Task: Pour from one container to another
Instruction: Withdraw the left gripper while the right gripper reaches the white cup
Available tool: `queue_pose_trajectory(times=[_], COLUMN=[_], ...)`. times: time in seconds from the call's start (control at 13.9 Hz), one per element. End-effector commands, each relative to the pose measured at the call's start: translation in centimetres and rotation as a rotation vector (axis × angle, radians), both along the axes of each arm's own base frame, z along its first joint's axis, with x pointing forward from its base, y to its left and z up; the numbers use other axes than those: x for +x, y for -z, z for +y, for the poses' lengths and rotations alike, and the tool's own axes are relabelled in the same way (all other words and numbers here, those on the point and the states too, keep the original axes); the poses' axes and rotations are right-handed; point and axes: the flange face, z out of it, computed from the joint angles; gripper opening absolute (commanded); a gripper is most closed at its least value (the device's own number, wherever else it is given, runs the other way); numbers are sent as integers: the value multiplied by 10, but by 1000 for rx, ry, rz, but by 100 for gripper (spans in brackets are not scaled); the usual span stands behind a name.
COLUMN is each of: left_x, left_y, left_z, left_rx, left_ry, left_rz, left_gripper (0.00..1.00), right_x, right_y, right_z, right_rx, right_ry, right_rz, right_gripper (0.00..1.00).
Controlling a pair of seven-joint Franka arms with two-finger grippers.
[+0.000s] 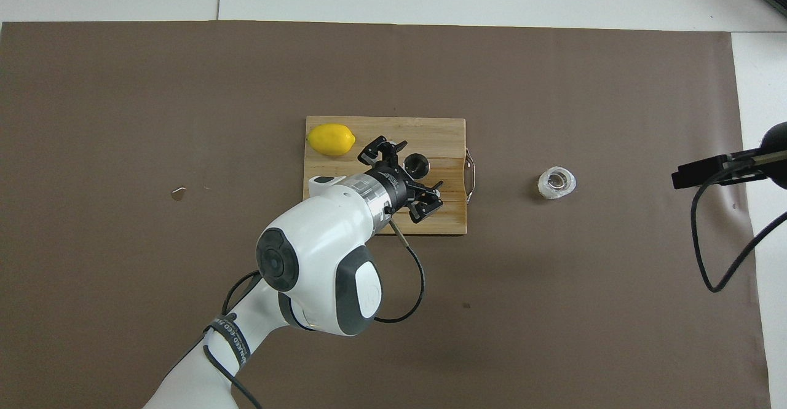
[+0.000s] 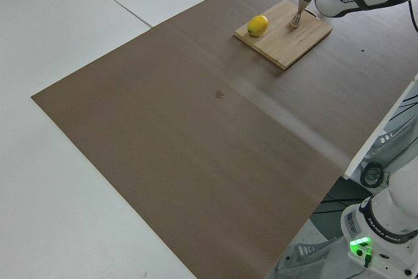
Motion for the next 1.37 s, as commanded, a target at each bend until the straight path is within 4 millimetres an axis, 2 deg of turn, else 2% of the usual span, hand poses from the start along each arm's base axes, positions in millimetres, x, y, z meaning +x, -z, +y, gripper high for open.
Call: queue_pose_trajectory(times=[0.0, 0.22, 0.43, 0.58, 0.65, 0.79, 0.94, 1.08, 1.3], left_x=[25, 36, 50, 57, 59, 65, 66, 70, 64], left_y=[-20, -20, -19, -16, -17, -16, -19, -16, -19], left_z=[26, 57, 97, 125, 139, 165, 188, 208, 222], left_rx=[138, 299, 393, 505, 555, 631, 738, 794, 902], left_ry=[124, 341, 518, 673, 750, 903, 1101, 1242, 1593], left_rz=[-18, -101, -178, -220, -236, -280, -317, -349, -385], left_gripper=[100, 100, 100, 100, 100, 100, 100, 100, 100], right_x=[-6, 14, 26, 39, 45, 49, 56, 54, 43], right_y=[25, 55, 94, 128, 138, 150, 149, 155, 192], right_z=[1, 2, 1, -2, -2, 0, 3, 1, -6], right_rx=[-22, -49, -25, 62, 69, 77, 50, 44, 25], right_ry=[-286, -627, -811, -942, -1001, -1030, -1037, -1037, -1068], right_rz=[-5, -43, 1, -30, -67, -87, -120, -123, -133], right_gripper=[100, 100, 100, 100, 100, 100, 100, 100, 100])
